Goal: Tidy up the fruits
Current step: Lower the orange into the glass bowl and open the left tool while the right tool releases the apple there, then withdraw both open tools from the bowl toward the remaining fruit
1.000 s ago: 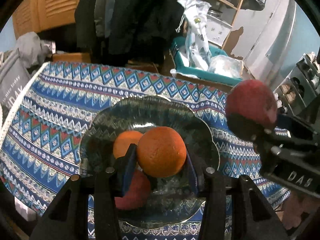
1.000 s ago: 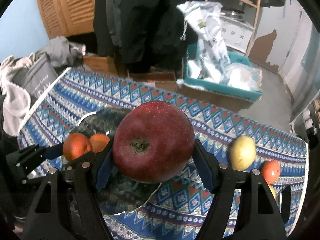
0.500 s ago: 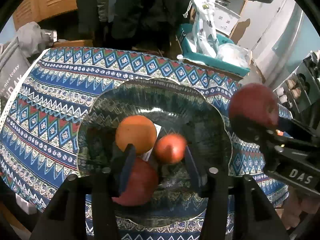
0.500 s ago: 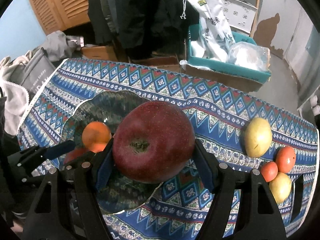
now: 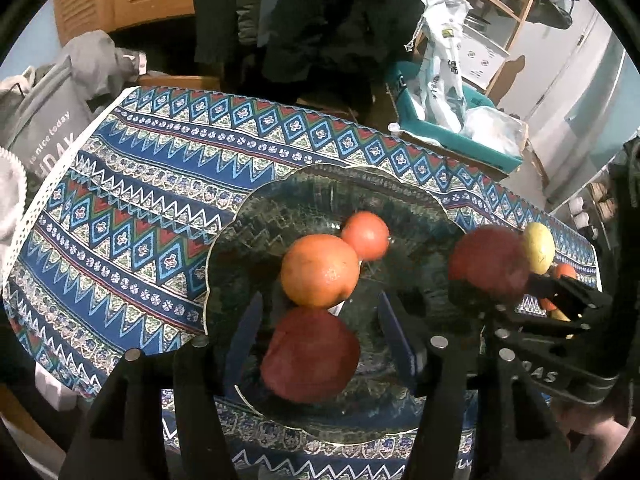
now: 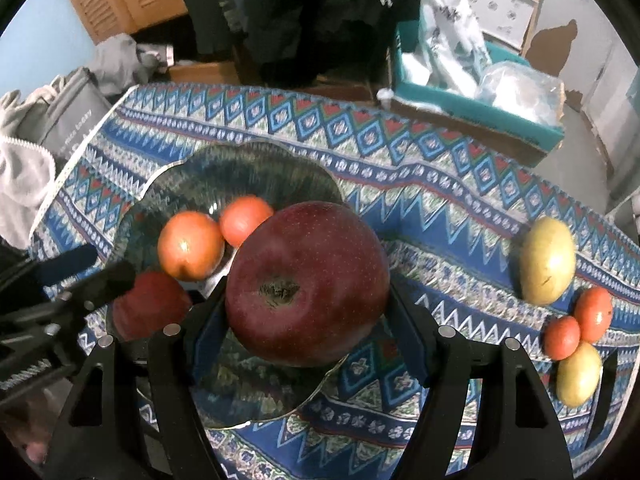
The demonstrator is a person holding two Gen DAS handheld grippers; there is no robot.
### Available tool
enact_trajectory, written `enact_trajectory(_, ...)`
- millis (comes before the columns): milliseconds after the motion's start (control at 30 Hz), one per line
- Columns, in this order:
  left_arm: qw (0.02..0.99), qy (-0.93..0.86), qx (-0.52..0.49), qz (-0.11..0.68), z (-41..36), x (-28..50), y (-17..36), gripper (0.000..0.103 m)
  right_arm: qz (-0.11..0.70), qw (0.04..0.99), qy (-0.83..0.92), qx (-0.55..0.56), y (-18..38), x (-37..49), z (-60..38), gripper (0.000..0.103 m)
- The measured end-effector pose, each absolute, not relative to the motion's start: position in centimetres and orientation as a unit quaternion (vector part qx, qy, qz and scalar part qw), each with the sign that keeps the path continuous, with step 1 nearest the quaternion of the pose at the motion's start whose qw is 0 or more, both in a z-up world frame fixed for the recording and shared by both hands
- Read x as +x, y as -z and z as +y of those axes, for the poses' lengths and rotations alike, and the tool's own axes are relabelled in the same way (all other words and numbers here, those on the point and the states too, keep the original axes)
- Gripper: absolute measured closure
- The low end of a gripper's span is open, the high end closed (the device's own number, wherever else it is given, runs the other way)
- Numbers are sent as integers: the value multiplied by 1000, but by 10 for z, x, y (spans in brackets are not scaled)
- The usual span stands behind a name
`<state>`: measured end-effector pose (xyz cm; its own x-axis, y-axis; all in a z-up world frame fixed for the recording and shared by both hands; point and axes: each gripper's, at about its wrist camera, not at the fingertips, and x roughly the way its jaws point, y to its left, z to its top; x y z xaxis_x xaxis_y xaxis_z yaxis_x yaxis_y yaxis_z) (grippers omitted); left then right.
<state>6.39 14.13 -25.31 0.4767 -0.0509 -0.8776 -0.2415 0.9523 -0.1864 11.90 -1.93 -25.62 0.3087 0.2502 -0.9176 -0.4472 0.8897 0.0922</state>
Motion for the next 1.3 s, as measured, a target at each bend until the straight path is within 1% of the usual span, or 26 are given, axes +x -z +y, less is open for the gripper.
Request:
enact_trajectory(233,847,-56,-140,509,142,63,252,41,563,791,-219,-104,274,119,-15,29)
enact_trajectory(400,848,-56,-137,508,141,62,251,41,558,790,-223,-124,275,115,-9,27)
enact_trajectory(433,849,-56,-137,508,141,62,250,41,556,791,-226,-123,274,114,-8,28)
enact_trajectory(733,854,-50,-138,499,138,60,241,41,520,820,-217,-105,241,117,-17,28)
enact_trajectory(1067,869,-29,-136,474,123,58,213,41,474,855,-197,-76,191,114,-39,28)
enact_trajectory(1233,880,-17,-126,458,112,56,195,39,452,869,-190,-71,167,108,-50,28)
enact_trajectory(1300,885,-11,-120,450,106,54,186,37,442,874,-188,-73,156,104,-54,28)
